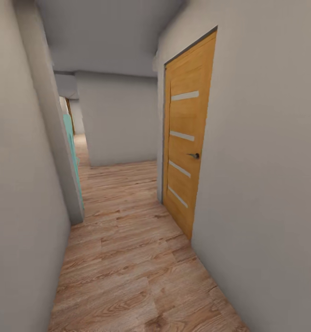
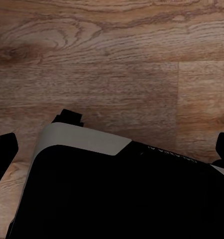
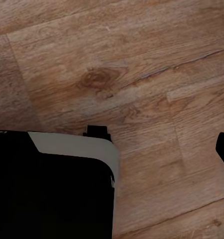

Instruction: Move the two storage containers from the living room to the garage. In the garage, place one container on the floor and stack the other container on top of it (either order is fine).

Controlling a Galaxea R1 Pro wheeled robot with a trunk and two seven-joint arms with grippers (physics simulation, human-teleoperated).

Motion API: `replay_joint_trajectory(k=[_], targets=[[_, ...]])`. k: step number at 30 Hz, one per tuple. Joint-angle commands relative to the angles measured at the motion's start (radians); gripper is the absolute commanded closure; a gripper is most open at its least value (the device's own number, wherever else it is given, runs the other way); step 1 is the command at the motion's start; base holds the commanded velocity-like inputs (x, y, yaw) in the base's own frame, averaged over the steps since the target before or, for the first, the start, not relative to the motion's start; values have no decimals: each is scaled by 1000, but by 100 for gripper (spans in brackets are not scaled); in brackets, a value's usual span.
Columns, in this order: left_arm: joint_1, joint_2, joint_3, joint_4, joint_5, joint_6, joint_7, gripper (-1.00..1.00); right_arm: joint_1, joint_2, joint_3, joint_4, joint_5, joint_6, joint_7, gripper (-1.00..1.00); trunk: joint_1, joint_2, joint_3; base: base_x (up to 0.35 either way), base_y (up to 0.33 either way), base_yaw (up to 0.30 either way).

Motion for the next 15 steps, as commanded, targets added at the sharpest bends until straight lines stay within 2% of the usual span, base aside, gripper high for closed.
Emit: replay_joint_trajectory(k=[1, 7, 15], targets=[[-1, 0, 7, 1, 2, -3, -1, -100, -1, 0, 8, 3, -3, -6, -2, -100, 0, -1, -1, 0, 0, 290], [-1, 0, 7, 1, 3, -2, -1, -100, -1, 0, 8, 3, -3, -6, -1, -100, 0, -1, -1, 4, 0, 269], [-1, 0, 7, 2, 4, -2, -1, -100, -1, -1, 10, 2, -2, -4, 4, -100, 0, -1, -1, 264, 0, 31]])
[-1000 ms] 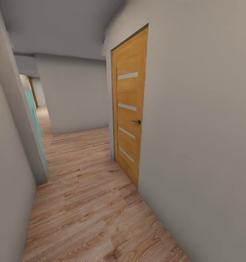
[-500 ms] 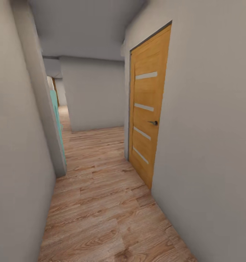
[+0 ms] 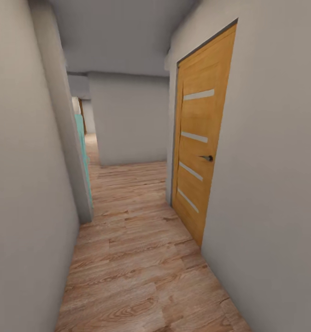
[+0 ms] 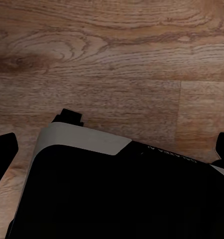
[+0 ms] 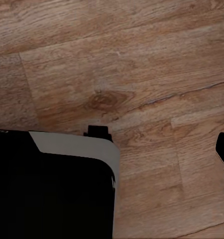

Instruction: Move the two storage containers from the living room to the garage. In the garage, place one container on the floor and stack the other container on top of it (either order is fine).

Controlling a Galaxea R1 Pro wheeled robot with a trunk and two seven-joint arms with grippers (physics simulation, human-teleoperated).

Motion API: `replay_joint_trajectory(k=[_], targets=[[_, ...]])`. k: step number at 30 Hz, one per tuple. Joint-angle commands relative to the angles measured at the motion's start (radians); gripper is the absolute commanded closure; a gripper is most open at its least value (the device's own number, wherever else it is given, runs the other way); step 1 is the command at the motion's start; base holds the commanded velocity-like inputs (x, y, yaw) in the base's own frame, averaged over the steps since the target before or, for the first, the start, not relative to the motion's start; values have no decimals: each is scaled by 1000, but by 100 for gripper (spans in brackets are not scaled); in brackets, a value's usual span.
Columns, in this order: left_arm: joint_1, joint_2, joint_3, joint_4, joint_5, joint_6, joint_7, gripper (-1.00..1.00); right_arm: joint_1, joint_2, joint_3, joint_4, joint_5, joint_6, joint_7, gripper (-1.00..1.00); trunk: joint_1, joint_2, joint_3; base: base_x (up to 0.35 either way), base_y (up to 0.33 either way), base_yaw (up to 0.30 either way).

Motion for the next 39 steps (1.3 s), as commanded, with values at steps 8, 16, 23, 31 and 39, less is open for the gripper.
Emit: replay_joint_trajectory(k=[8, 16, 23, 31, 39], targets=[[-1, 0, 7, 1, 2, -3, -1, -100, -1, -1, 10, 3, -2, -1, -3, -100, 1, -1, -1, 320, 0, 1], [-1, 0, 7, 1, 2, -3, -1, -100, -1, 0, 11, 3, -2, 5, -8, -100, 1, -1, -1, 322, 0, 0], [-1, 1, 7, 1, 2, -3, -1, -100, -1, -1, 10, 3, -3, 4, -10, -100, 1, -1, -1, 322, 0, 0], [-1, 1, 8, 1, 2, -3, -1, -100, -1, -1, 8, 3, -7, 5, -13, -100, 1, -1, -1, 322, 0, 0], [-1, 1, 8, 1, 2, -3, -1, -100, -1, 0, 8, 3, -4, -2, -13, -100, 1, -1, -1, 322, 0, 0]])
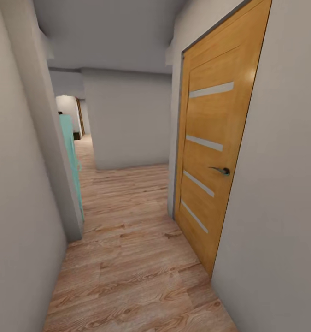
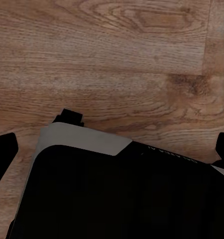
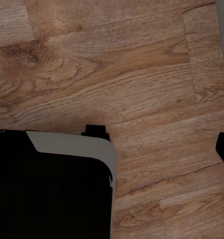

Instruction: Move the two storage containers from the living room to the garage. In the garage, place one container on the floor and stack the other container on top of it (either order is fine).

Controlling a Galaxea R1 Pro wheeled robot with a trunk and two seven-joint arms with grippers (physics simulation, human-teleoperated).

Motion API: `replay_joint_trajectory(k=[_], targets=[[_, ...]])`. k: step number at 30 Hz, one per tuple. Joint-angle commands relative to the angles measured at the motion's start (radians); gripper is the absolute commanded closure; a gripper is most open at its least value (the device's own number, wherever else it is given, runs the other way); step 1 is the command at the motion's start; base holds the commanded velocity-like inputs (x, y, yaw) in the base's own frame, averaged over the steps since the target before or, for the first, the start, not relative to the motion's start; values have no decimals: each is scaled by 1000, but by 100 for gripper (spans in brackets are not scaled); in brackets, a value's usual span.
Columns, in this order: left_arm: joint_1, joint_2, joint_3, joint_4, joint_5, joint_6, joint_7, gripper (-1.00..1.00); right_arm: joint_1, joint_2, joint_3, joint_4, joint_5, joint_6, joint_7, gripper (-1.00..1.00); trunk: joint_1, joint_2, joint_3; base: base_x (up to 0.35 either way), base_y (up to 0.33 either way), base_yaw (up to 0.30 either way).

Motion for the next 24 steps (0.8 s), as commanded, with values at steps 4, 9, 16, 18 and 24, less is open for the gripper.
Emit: replay_joint_trajectory(k=[4, 9, 16, 18, 24], targets=[[-1, 0, 8, 1, 3, -3, -1, -100, -1, 1, 8, 3, -3, -4, -2, -100, 1, -1, -1, 322, 0, 0], [-1, 0, 8, 1, 3, -3, -1, -100, -1, 2, 7, 3, -3, -6, -3, -100, 1, -1, -1, 322, 0, 1], [-1, 0, 7, 1, 3, -3, -1, -100, -1, 1, 8, 3, -2, -7, -3, -100, 1, -1, -1, 322, 0, 186], [-1, 0, 8, 1, 3, -3, -1, -100, -1, 1, 8, 3, -2, -7, -3, -100, 1, -1, -1, 322, 0, 260], [-1, 0, 7, 1, 3, -3, -1, -100, -1, 2, 8, 3, -2, -7, -3, -100, 1, -1, -1, 322, 0, 266]])
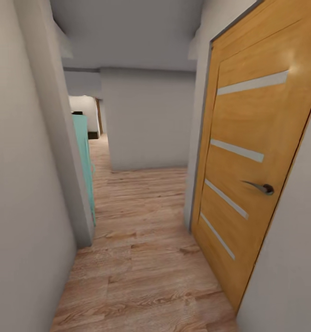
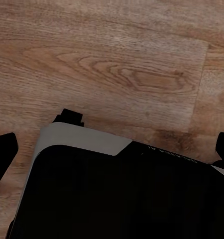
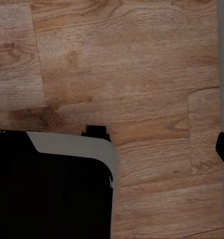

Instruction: Move the two storage containers from the living room to the garage. In the garage, place one container on the floor and stack the other container on top of it (either order is fine).

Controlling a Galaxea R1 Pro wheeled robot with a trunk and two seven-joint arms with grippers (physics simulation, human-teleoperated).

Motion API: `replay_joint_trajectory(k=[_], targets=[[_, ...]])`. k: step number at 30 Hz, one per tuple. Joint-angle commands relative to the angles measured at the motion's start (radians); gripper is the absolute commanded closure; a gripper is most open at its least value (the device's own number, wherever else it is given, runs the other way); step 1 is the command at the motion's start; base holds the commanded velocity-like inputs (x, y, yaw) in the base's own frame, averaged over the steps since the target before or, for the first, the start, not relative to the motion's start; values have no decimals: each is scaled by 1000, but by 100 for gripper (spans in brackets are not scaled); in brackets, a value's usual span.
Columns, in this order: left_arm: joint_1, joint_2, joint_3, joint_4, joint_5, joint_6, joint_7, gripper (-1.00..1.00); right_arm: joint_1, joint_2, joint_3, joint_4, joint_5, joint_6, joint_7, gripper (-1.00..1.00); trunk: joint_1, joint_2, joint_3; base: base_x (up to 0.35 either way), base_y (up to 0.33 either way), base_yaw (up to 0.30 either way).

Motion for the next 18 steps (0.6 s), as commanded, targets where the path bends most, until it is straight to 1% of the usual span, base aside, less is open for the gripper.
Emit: replay_joint_trajectory(k=[1, 4, 7, 18], targets=[[-1, 0, 8, 1, 1, -3, -1, -100, -1, 0, 8, 3, -3, -6, -3, -100, 1, -1, -1, 322, 0, 268], [-1, 0, 8, 1, 1, -3, -1, -100, -1, 0, 8, 3, -3, -6, -3, -100, 1, -1, -1, 322, 0, 268], [-1, 0, 7, 1, 0, -3, -2, -100, -1, -1, 8, 3, -2, -6, -2, -100, 1, -1, -1, 322, 0, 125], [-1, 0, 7, 1, 0, -3, -1, -100, -1, -1, 8, 3, -3, -4, -1, -100, 1, -1, -1, 322, 0, 17]])
